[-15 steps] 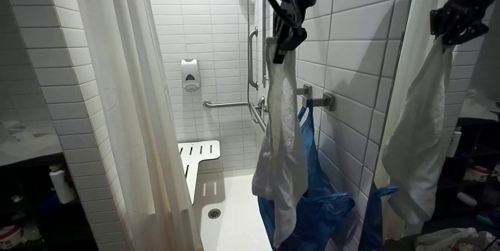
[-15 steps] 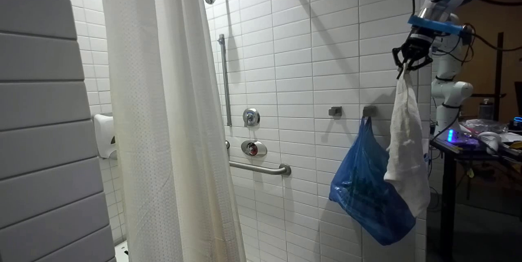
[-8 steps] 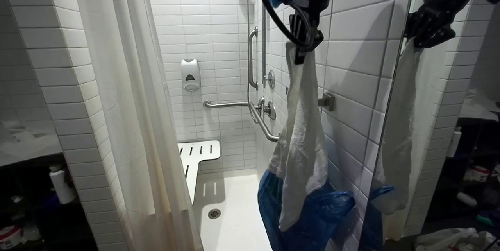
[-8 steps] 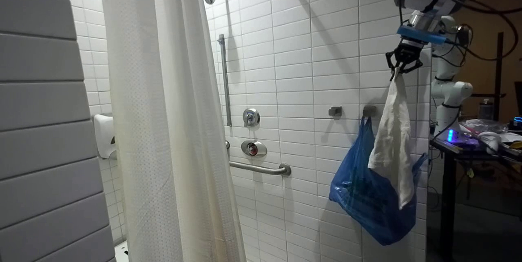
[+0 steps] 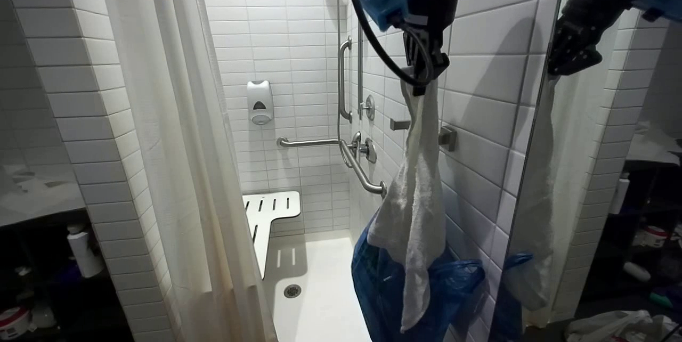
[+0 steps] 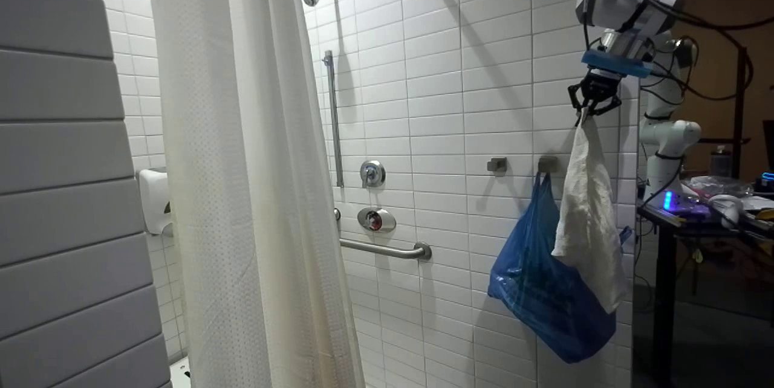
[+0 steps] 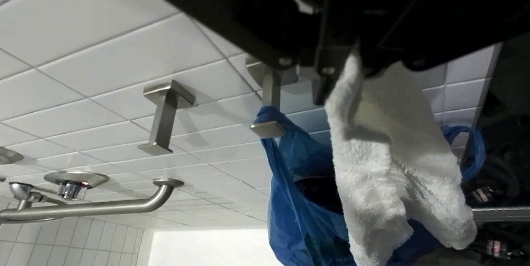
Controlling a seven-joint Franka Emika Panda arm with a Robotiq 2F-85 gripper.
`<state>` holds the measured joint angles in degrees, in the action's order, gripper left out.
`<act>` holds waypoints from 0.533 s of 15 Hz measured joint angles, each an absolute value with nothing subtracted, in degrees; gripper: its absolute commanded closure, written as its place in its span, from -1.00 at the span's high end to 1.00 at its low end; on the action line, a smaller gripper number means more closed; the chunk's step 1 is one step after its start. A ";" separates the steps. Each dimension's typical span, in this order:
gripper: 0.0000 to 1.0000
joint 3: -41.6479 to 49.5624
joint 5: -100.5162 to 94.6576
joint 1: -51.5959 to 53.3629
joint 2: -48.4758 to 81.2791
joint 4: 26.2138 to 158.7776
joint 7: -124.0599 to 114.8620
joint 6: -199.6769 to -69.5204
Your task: Put the white towel in the plastic
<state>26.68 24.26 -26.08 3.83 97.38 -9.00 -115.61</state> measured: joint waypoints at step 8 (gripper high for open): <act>-0.99 26.37 24.19 -26.09 6.54 97.45 -13.98 -121.13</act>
<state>26.37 24.19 -26.09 6.54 97.45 -13.98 -121.13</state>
